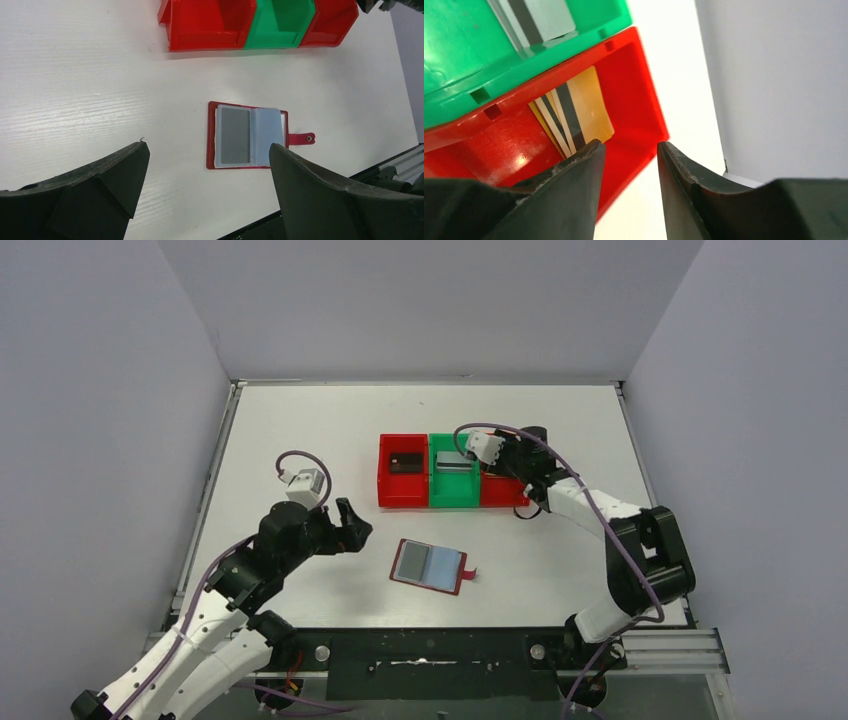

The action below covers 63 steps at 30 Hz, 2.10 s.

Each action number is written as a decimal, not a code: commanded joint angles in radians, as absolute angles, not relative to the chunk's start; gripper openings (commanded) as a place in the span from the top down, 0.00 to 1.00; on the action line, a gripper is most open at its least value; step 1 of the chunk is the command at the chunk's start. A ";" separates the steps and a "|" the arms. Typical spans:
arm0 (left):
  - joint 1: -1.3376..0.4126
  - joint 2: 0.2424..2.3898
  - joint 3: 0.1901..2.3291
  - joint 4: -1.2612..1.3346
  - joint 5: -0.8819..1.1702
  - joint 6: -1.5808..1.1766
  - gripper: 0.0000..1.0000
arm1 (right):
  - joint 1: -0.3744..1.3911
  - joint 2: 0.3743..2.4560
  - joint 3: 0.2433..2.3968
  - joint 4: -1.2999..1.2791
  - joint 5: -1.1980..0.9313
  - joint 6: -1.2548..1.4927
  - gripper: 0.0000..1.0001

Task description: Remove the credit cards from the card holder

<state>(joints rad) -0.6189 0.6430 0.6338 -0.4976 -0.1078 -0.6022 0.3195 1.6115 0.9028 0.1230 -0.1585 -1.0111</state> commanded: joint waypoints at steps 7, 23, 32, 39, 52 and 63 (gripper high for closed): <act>-0.612 0.652 0.639 -0.464 -0.104 -0.597 0.08 | 0.393 1.178 0.778 0.268 -0.170 -0.270 0.44; -0.604 0.636 0.646 -0.493 -0.192 -0.622 0.06 | 0.514 0.883 0.418 0.269 -0.154 0.913 0.03; -0.604 0.622 0.644 -0.513 -0.256 -0.644 0.06 | 1.089 1.170 0.645 -0.180 0.523 1.202 0.15; -0.604 0.602 0.644 -0.521 -0.289 -0.655 0.06 | 1.209 1.453 0.889 -0.433 0.635 1.254 0.26; -0.604 0.565 0.634 -0.523 -0.321 -0.669 0.07 | 1.227 1.704 1.087 -0.529 0.606 1.216 0.41; -0.604 0.553 0.636 -0.534 -0.347 -0.674 0.07 | 1.226 1.804 1.132 -0.486 0.531 1.165 0.48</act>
